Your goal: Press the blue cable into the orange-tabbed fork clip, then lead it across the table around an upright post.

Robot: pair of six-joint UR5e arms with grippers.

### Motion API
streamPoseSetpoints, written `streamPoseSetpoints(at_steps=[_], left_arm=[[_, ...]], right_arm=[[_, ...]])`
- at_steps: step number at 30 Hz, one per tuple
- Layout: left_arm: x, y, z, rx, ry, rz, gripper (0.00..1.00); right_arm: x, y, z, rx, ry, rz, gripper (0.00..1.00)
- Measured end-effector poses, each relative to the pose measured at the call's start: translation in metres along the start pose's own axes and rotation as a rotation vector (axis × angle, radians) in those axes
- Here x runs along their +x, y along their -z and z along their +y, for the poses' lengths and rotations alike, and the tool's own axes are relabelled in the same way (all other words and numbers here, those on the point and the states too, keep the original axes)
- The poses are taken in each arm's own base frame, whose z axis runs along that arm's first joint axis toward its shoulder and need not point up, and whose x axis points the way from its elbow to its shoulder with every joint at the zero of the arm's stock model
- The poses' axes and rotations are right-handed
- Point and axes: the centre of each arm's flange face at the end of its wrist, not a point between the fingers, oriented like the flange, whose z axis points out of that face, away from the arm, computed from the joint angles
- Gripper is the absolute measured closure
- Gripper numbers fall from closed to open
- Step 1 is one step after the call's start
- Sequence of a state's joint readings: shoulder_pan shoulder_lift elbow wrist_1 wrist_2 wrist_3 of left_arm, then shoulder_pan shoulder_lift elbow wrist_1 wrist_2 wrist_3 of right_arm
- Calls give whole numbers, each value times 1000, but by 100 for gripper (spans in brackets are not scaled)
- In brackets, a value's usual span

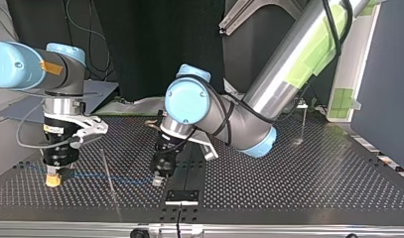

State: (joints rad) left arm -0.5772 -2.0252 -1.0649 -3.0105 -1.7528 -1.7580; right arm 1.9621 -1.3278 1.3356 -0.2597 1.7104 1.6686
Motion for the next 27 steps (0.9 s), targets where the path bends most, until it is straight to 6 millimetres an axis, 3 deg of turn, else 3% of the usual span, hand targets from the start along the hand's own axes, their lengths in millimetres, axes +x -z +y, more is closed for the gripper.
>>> streamPoseSetpoints(at_steps=[15,27], left_arm=[[16,-14,-26,26,52,18,100],[70,-20,-39,-19,-12,101,100]], right_arm=[[-20,-15,34,-50,7,-25,100],[-34,-26,59,-21,14,-55,100]])
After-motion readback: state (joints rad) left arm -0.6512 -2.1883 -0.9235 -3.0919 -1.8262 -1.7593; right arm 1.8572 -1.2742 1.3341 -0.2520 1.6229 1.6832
